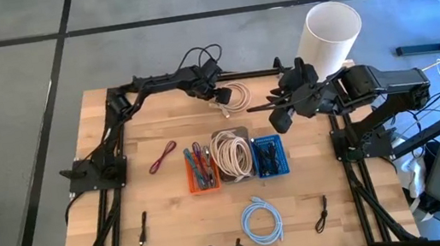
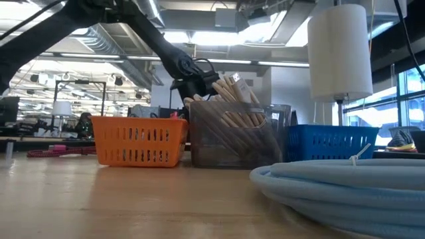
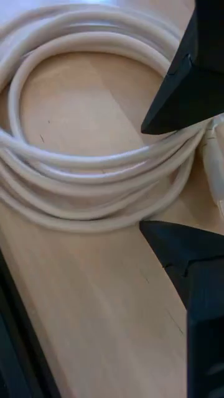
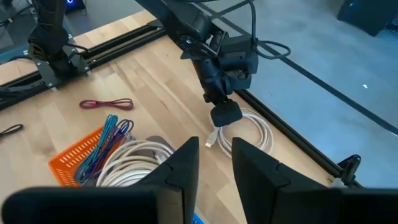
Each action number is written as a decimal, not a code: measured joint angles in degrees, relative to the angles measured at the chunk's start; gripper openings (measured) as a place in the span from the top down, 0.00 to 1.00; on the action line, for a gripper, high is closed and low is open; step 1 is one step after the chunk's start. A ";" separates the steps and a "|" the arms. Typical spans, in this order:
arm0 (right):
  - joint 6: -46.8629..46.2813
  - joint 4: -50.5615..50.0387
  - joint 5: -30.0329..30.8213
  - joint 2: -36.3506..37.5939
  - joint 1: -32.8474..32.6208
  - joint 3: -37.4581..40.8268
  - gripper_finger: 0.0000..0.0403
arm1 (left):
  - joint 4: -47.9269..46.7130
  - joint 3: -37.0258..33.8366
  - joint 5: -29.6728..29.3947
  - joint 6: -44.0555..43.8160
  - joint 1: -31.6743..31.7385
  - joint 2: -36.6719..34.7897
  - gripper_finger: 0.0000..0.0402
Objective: Pick & Place USB Port
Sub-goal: Put the light brown HDMI cable into the black bin
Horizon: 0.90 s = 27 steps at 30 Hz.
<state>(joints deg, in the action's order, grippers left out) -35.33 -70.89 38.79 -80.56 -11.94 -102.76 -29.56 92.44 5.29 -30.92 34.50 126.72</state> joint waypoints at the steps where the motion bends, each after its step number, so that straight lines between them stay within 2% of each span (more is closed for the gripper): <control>1: -0.02 -0.10 0.00 -0.01 0.00 0.00 0.75 | 0.00 0.00 -0.67 0.01 -0.20 0.06 0.42; 3: -0.04 -0.39 0.00 -0.01 0.00 0.00 0.75 | -0.06 0.00 -1.59 0.47 -0.36 0.09 0.47; 5: -0.04 -0.54 0.00 -0.01 0.00 0.00 0.75 | -0.44 -0.02 -1.89 1.18 -0.33 -0.15 0.56; 10: -0.02 -0.84 0.00 -0.01 0.00 0.02 0.75 | -3.80 -0.15 -1.67 6.26 0.12 -1.43 0.90; 11: -0.02 -0.89 0.01 -0.01 0.00 0.02 0.75 | -3.61 -0.19 -0.92 6.98 0.20 -1.89 0.94; 18: 0.00 -1.13 0.17 -0.03 0.02 0.04 0.75 | -1.81 -0.22 -0.45 9.67 0.37 -11.10 0.94; 22: 0.02 -1.11 0.22 -0.03 0.02 0.04 0.75 | -1.54 -0.22 -0.90 12.96 0.23 -19.16 0.94; 27: 0.66 -1.09 0.22 -0.03 0.02 0.04 0.75 | -1.57 -0.20 -0.03 13.10 -1.09 -29.30 0.94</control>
<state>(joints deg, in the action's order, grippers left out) -34.68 -71.99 39.00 -80.60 -11.92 -102.72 -31.13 92.25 5.26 -17.83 33.41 97.42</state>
